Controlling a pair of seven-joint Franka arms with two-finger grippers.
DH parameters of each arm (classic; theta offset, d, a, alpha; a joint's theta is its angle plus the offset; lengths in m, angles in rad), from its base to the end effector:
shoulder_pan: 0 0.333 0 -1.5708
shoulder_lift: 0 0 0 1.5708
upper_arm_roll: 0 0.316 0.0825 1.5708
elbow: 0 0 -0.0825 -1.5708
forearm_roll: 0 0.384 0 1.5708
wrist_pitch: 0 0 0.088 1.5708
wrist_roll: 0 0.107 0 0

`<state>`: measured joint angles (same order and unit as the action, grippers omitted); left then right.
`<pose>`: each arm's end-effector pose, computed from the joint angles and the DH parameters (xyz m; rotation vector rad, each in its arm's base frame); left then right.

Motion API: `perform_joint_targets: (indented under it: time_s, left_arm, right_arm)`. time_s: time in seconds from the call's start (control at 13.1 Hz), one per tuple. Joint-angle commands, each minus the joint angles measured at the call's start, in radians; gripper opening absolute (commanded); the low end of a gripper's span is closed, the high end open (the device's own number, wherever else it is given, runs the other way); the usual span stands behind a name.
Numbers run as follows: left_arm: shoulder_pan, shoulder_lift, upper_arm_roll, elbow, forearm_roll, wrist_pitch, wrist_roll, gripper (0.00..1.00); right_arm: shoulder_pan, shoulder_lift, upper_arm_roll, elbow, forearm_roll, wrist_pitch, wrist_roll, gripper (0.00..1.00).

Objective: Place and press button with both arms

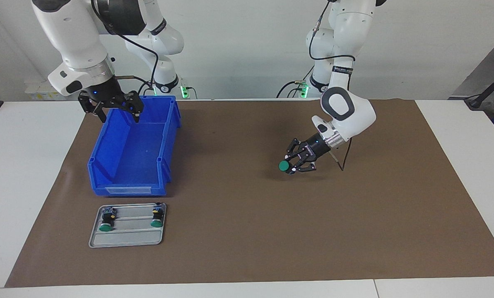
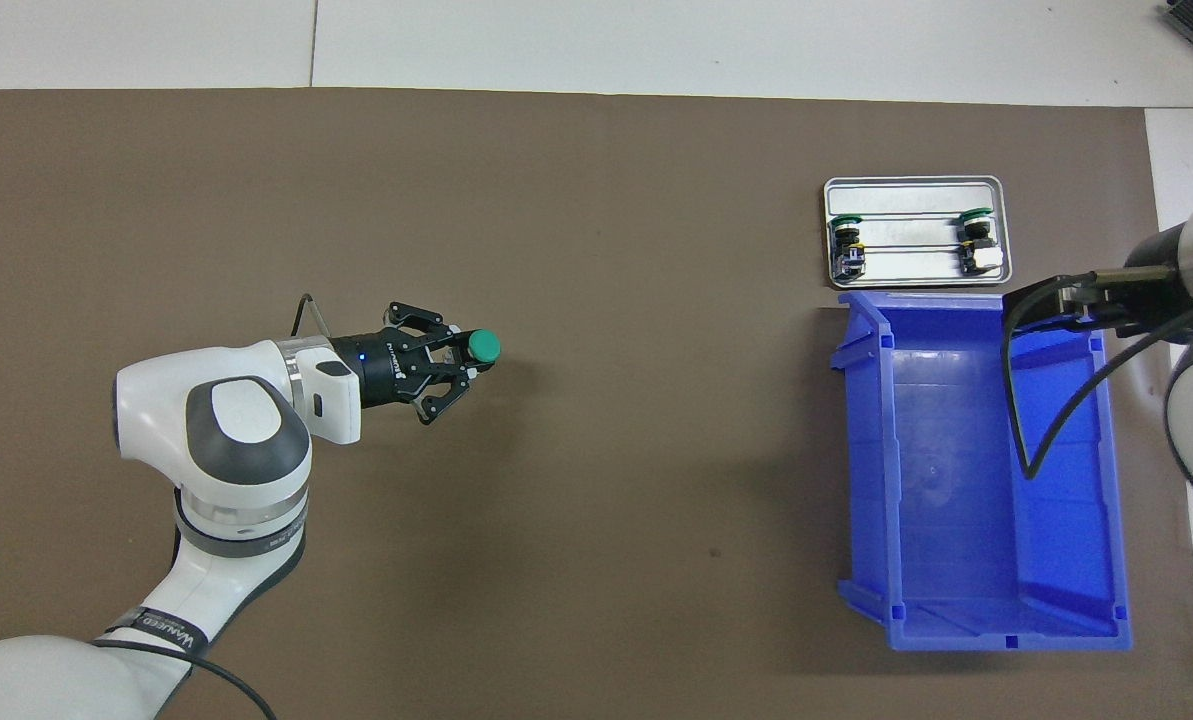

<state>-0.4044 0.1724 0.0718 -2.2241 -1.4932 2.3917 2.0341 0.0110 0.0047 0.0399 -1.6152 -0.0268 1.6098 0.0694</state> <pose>0.5168 -0.1877 0.3019 1.9616 -1.3121 0.9144 0.5579 0.0256 0.6043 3.1143 -0.0270 -0.0132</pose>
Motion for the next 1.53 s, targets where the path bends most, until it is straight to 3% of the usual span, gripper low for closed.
perform_joint_targets:
  time_s: [0.0,0.31,0.53,1.45]
  left_arm:
    - [0.010,-0.027,-0.001,-0.074,-0.123,-0.076,0.131,0.33]
    - [0.027,-0.022,-0.001,-0.098,-0.240,-0.160,0.212,0.33]
    - [0.029,-0.004,0.000,-0.137,-0.404,-0.288,0.329,0.33]
    - [0.036,0.013,0.000,-0.230,-0.486,-0.408,0.478,0.34]
  right_arm:
    - [-0.006,0.000,0.003,0.003,0.018,-0.007,-0.020,1.00]
    - [-0.006,0.000,0.003,0.003,0.018,-0.008,-0.019,1.00]
    - [-0.006,0.000,0.003,0.003,0.018,-0.007,-0.019,1.00]
    - [-0.006,0.000,0.003,0.003,0.018,-0.007,-0.019,1.00]
